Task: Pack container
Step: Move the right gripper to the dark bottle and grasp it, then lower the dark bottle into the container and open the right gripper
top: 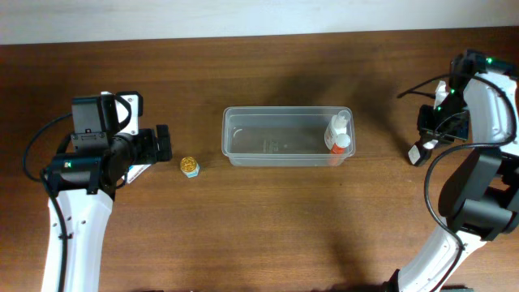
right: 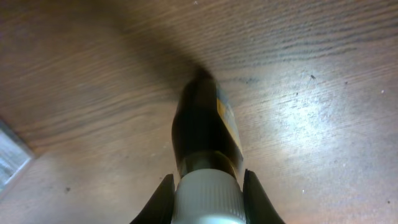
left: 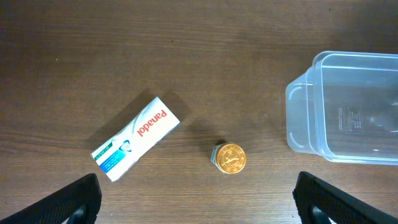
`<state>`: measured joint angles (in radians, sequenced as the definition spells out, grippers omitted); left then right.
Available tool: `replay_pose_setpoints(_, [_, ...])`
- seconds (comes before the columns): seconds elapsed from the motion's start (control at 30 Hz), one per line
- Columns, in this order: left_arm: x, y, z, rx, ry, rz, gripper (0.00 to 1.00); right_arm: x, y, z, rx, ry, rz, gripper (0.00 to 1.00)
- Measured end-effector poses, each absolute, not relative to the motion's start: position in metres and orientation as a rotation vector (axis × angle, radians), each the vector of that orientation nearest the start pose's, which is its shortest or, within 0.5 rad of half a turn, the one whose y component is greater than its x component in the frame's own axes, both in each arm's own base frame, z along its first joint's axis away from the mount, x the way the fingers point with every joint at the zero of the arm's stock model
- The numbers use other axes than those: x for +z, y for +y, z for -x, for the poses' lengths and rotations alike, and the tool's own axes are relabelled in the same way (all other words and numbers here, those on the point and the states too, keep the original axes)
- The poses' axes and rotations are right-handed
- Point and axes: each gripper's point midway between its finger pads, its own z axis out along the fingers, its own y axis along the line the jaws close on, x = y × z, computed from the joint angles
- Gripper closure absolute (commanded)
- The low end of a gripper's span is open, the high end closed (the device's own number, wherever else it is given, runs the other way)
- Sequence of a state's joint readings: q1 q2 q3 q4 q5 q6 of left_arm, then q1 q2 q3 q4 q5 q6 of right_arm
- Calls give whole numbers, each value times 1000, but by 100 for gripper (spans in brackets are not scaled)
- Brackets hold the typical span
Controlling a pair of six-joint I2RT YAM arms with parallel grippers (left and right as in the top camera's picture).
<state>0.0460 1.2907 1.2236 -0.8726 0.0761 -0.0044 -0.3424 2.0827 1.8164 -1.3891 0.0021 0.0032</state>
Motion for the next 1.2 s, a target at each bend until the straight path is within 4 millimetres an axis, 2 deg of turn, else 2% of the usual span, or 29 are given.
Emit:
replay_pose_setpoints(0.17, [213,3,-341,-78,2508,32,1,123,-114,-368,48,3156,-502,87])
replay_pose_setpoints(0.3, [213,3,-341,-78,2508,32,0,160,-88,-375,43,3107,-379,87])
replay_pose_setpoints(0.5, [213,3,-341,-78,2508,32,1,249,-19,-372,38,2896,-84,87])
replay_pose_setpoints(0.63, [213,3,-341,-78,2508,32,1,286,32,-356,80,2795,101,87])
replay_pose_setpoints(0.73, [213,3,-340,-78,2508,32,1,290,63,-350,109,2780,201,87])
replay_pose_setpoints(0.87, [213,3,-340,-78,2508,32,1,281,98,-352,135,2789,311,87])
replay_pose_setpoints(0.97, [213,3,-340,-78,2508,32,1,267,118,-361,151,2799,356,87])
replay_pose_setpoints(1.1, [213,3,-341,-78,2508,32,1,244,125,-373,143,2851,364,87])
replay_pose_setpoints(1.2, [213,3,-340,-78,2508,32,1,216,129,-385,130,2909,366,87])
